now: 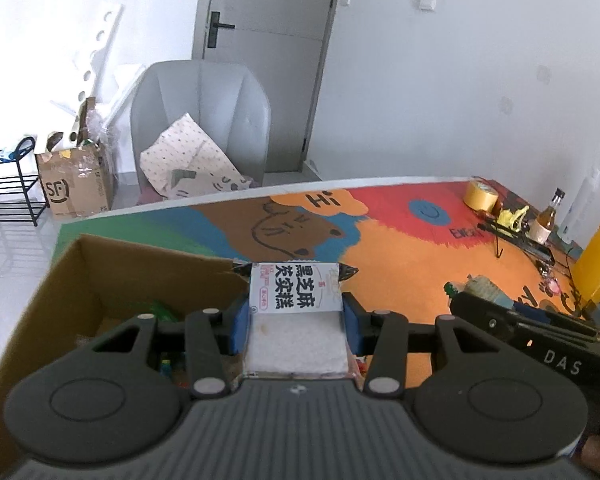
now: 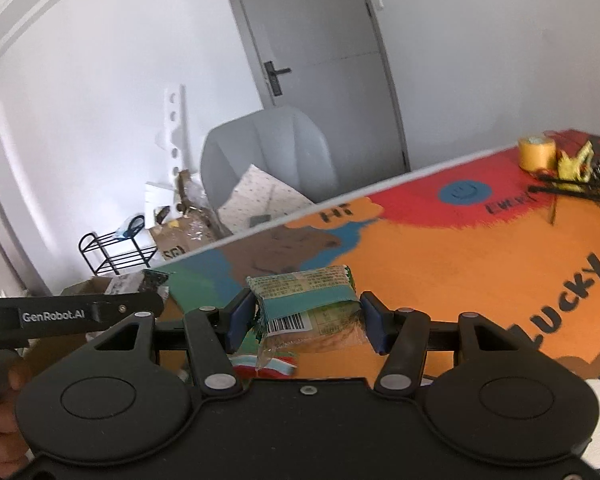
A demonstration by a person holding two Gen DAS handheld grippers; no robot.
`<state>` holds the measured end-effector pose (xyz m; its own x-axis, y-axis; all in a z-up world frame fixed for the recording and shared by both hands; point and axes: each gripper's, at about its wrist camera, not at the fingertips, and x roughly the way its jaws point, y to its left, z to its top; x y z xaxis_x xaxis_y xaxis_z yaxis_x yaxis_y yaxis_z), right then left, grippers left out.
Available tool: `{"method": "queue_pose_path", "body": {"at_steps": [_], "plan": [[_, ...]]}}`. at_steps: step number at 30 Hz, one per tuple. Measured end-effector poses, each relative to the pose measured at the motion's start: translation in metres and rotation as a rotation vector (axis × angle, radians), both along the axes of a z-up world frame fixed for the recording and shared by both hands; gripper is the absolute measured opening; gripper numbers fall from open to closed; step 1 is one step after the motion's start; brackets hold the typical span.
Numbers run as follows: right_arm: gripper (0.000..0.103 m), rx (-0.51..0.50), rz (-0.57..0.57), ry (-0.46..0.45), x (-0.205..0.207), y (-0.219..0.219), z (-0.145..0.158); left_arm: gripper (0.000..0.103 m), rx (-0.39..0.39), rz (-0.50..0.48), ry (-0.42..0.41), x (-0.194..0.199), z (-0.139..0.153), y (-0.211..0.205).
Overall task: Organize snacks
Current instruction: 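Carry both held packs toward the cardboard box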
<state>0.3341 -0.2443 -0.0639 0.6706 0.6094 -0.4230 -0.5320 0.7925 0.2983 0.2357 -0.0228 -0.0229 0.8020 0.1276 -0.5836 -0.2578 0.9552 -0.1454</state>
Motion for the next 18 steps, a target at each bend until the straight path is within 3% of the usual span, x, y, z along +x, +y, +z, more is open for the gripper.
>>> {"method": "queue_pose_path", "body": {"at_steps": [5, 18], "plan": [[0.055, 0.029, 0.034, -0.017, -0.012, 0.01, 0.013, 0.046, -0.004, 0.019, -0.026, -0.016, 0.011, 0.012], [0.055, -0.008, 0.102, -0.067, -0.038, 0.05, 0.032, 0.046, -0.033, 0.083, -0.055, -0.046, 0.019, 0.056]]}}
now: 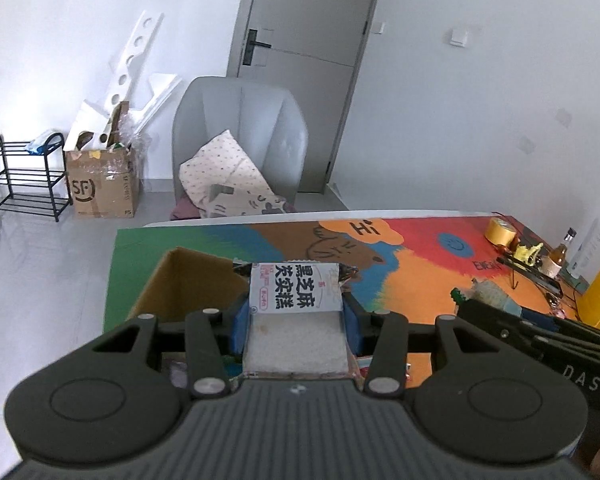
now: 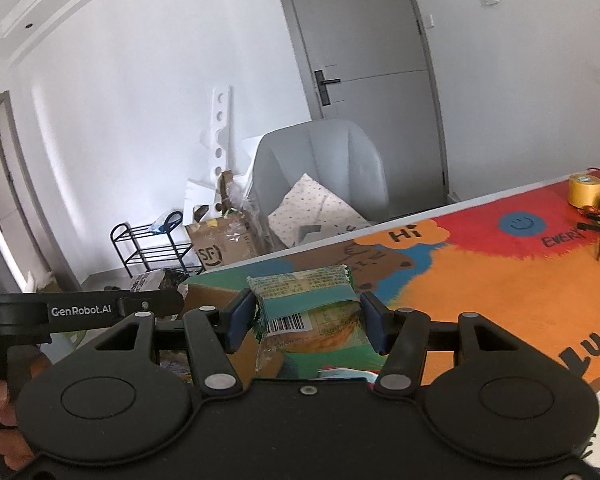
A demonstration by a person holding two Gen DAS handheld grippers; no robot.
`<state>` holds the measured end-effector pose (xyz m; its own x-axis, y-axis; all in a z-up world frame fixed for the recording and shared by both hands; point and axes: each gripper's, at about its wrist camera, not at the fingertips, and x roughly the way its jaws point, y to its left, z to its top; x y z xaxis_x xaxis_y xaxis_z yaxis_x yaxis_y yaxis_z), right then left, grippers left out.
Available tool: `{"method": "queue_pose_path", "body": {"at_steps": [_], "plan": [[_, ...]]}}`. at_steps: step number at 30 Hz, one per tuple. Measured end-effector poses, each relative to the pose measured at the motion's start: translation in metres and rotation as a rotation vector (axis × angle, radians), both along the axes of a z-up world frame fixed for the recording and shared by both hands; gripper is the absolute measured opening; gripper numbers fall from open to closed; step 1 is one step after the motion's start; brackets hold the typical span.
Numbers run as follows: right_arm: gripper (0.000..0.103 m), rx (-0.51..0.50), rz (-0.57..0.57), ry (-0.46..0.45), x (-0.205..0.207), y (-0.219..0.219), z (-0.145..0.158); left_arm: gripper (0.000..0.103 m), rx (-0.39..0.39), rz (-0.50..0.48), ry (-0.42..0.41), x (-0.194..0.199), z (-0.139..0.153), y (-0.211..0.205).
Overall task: Organize snacks
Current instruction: 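Carry both held packs toward the cardboard box, then lower both packs into the cardboard box and open both tools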
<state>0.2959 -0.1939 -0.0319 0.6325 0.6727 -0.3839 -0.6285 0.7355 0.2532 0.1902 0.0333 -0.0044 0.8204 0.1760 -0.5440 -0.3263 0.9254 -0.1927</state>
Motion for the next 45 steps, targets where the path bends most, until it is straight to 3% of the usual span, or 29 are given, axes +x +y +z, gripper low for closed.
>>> {"method": "queue_pose_path", "body": {"at_steps": [10, 15, 29, 33, 36, 40, 45], "plan": [[0.055, -0.023, 0.04, -0.017, -0.009, 0.03, 0.006, 0.046, -0.018, 0.04, 0.006, -0.009, -0.006, 0.029], [0.055, -0.039, 0.06, -0.023, -0.014, 0.045, 0.009, 0.061, -0.014, 0.079, -0.018, -0.015, -0.005, 0.041], [0.056, -0.039, 0.101, -0.02, -0.021, 0.089, 0.014, 0.084, -0.02, 0.092, -0.028, -0.037, -0.003, 0.068], [0.068, -0.01, 0.107, -0.021, -0.024, 0.091, 0.016, 0.089, -0.011, 0.112, -0.011, -0.041, -0.004, 0.071], [0.091, -0.007, 0.073, -0.013, -0.026, 0.086, 0.019, 0.091, -0.017, 0.126, -0.002, -0.041, -0.004, 0.071], [0.102, -0.016, 0.026, -0.01, -0.027, 0.073, 0.02, 0.097, 0.003, 0.111, -0.007, -0.041, -0.002, 0.061], [0.103, -0.021, -0.038, 0.01, -0.026, 0.048, 0.018, 0.098, 0.01, 0.063, -0.012, -0.037, 0.0, 0.043]]}}
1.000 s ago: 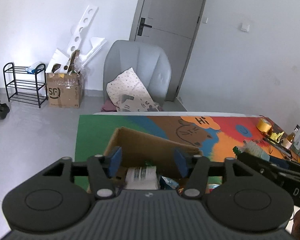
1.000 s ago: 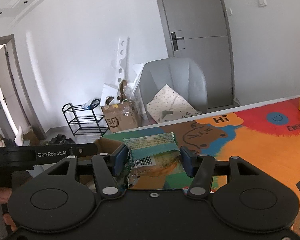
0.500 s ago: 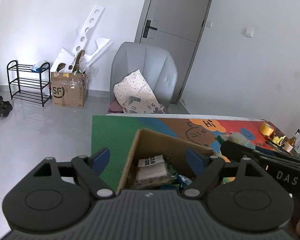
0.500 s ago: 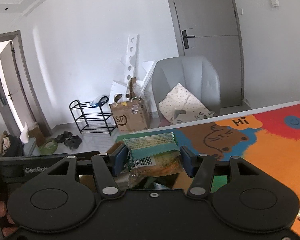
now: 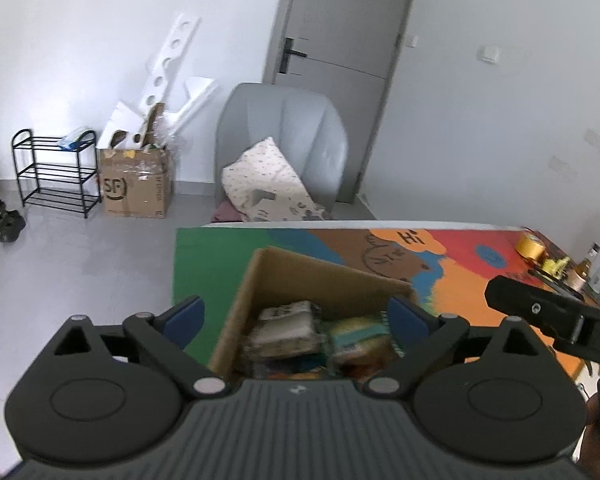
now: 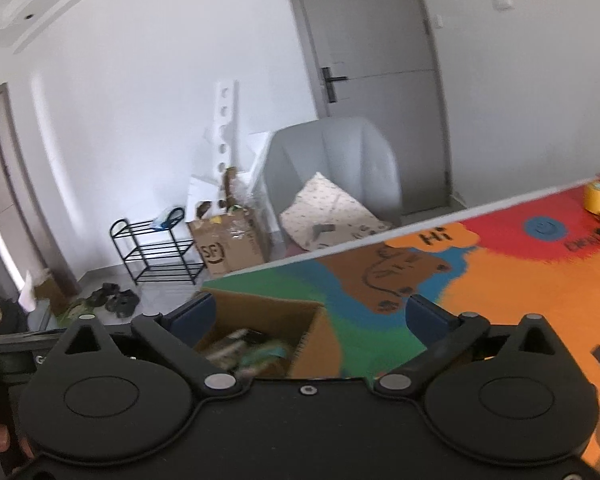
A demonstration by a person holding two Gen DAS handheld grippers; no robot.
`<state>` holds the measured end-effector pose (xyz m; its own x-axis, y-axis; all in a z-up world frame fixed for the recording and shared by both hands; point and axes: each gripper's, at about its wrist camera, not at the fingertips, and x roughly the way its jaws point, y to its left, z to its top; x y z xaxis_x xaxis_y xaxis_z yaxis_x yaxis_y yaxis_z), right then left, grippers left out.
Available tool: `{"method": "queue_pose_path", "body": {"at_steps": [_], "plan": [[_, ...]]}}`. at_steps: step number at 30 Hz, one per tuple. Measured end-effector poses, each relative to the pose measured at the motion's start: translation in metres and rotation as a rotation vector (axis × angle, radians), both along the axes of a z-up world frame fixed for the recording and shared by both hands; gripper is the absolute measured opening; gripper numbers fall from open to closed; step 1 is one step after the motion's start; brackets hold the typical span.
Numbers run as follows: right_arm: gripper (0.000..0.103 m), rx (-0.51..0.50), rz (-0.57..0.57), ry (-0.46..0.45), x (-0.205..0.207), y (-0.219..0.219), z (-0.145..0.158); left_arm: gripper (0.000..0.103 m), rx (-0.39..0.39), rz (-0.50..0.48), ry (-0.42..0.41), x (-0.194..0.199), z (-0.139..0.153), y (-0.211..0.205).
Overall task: Organize snacks
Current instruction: 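Lower both packs into the cardboard box and open both tools, then move the left tool over the red-white bar while the right tool approaches the clear pack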
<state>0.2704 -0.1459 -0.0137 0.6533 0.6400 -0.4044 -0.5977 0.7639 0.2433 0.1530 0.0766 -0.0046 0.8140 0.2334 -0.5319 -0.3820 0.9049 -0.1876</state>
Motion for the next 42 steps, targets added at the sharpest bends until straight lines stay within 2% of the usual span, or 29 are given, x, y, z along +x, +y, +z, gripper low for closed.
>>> {"method": "queue_pose_path", "body": {"at_steps": [16, 33, 42], "plan": [[0.103, 0.014, -0.129, 0.036, 0.002, -0.076, -0.012, 0.098, 0.042, -0.157, -0.006, 0.018, 0.003, -0.071], [0.103, 0.069, -0.198, 0.074, 0.013, -0.145, -0.029, 0.098, 0.074, -0.252, -0.002, 0.04, 0.001, -0.126], [0.103, 0.089, -0.238, 0.105, 0.028, -0.164, -0.046, 0.098, 0.077, -0.256, 0.025, 0.064, -0.007, -0.142]]}}
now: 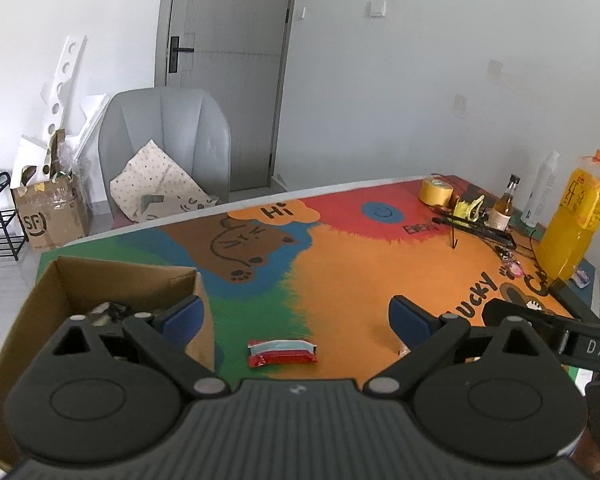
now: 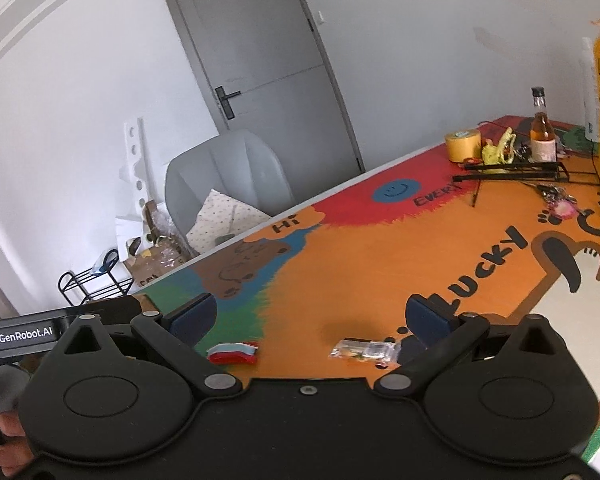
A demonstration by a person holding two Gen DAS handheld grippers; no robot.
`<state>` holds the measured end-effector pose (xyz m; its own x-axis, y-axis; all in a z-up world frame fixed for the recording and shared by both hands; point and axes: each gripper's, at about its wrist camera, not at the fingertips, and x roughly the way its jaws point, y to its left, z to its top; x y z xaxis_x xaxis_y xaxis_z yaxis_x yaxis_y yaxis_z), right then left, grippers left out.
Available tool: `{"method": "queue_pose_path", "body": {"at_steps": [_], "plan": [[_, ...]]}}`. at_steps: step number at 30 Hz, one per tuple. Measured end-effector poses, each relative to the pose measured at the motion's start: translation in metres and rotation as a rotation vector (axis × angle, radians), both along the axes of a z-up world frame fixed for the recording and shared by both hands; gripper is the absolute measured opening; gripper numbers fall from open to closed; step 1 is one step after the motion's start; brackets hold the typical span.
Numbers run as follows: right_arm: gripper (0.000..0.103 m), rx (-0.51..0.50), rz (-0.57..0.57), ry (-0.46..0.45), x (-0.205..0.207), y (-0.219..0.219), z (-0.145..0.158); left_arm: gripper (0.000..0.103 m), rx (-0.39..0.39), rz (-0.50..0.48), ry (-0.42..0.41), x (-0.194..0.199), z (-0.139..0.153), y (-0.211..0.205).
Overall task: Organize snacks
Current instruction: 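Move the left tool over the red-white bar while the right tool approaches the clear pack, then grasp the red-white bar with the left tool while the right tool grasps the clear pack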
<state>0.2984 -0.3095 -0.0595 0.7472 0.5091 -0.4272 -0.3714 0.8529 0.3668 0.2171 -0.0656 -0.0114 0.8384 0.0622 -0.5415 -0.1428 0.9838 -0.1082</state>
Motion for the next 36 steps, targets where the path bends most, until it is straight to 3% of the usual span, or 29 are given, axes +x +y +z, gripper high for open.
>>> {"method": "queue_pose_path", "body": {"at_steps": [20, 30, 36], "plan": [[0.103, -0.005, -0.029, 0.126, 0.038, 0.0, -0.06, 0.095, 0.086, 0.0, 0.152, 0.062, -0.057, -0.029], [0.103, 0.004, -0.015, 0.155, 0.051, 0.005, -0.08, 0.075, 0.129, 0.046, 0.213, 0.085, -0.085, -0.03], [0.103, 0.007, 0.011, 0.155, 0.053, 0.01, -0.083, 0.073, 0.112, 0.079, 0.243, 0.092, -0.097, -0.021]]}}
